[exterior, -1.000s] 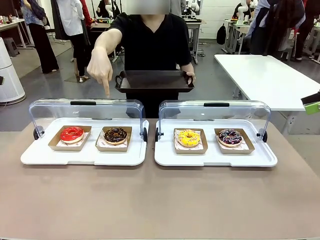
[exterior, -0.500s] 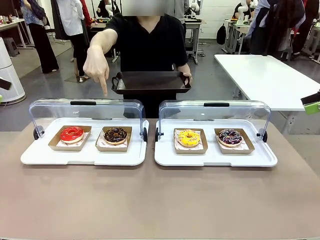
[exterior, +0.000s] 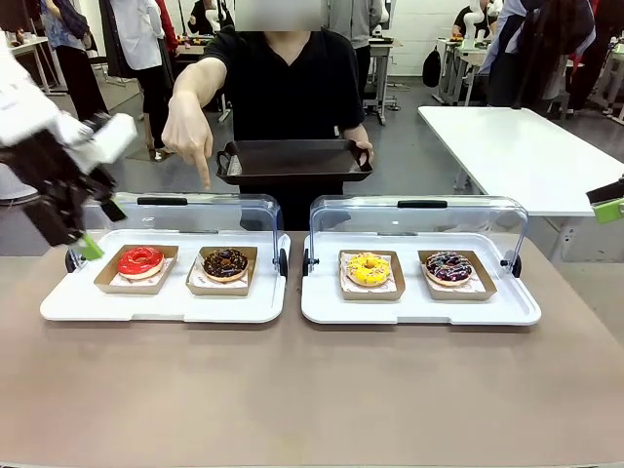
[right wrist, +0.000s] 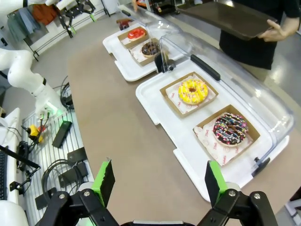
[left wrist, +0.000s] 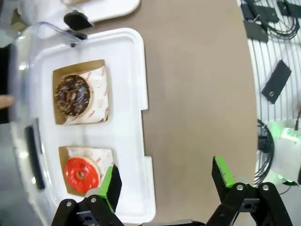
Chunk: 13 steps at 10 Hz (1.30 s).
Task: Provide the desired donut to the person.
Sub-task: Pick up and lift the Paper togo box containing the Donut pointed at by the person.
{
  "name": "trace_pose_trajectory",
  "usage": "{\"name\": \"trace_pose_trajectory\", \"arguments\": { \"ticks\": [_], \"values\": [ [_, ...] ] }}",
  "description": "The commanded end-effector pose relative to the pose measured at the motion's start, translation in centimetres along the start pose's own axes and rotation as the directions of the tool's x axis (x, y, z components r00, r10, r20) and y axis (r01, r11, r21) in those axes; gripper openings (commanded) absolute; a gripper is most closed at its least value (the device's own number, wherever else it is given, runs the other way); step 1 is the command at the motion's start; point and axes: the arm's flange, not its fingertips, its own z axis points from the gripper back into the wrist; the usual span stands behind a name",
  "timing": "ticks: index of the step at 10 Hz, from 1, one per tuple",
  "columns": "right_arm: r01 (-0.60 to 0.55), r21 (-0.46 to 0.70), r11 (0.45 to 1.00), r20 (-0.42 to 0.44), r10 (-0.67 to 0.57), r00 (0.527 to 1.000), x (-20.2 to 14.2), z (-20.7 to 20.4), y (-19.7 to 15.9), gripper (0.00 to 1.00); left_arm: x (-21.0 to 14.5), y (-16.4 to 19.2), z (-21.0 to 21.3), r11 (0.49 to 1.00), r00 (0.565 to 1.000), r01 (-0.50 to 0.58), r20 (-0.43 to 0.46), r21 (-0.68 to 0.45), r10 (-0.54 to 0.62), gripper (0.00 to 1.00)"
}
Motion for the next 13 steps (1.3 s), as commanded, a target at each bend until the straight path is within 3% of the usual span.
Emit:
{"name": "trace_pose_trajectory", "arguments": {
  "ticks": [1,5,13],
  "values": [
    [-0.009,0.010,1.000,0.030,0.008,1.000,0.0,0.0,-0.2,1.00,0.7,3.0,-4.1,1.000,0.993,-0.013,-0.114,0.001,0.013,1.00],
    [-0.009,0.010,1.000,0.030,0.008,1.000,0.0,0.0,-0.2,1.00,1.7,5.7,-10.2,0.999,0.987,-0.007,-0.161,0.048,0.015,1.00],
    [-0.009,0.010,1.000,0.030,0.008,1.000,0.0,0.0,-0.2,1.00,1.4,5.1,-10.3,1.000,0.990,0.018,-0.142,0.025,-0.014,1.00]
  ]
}}
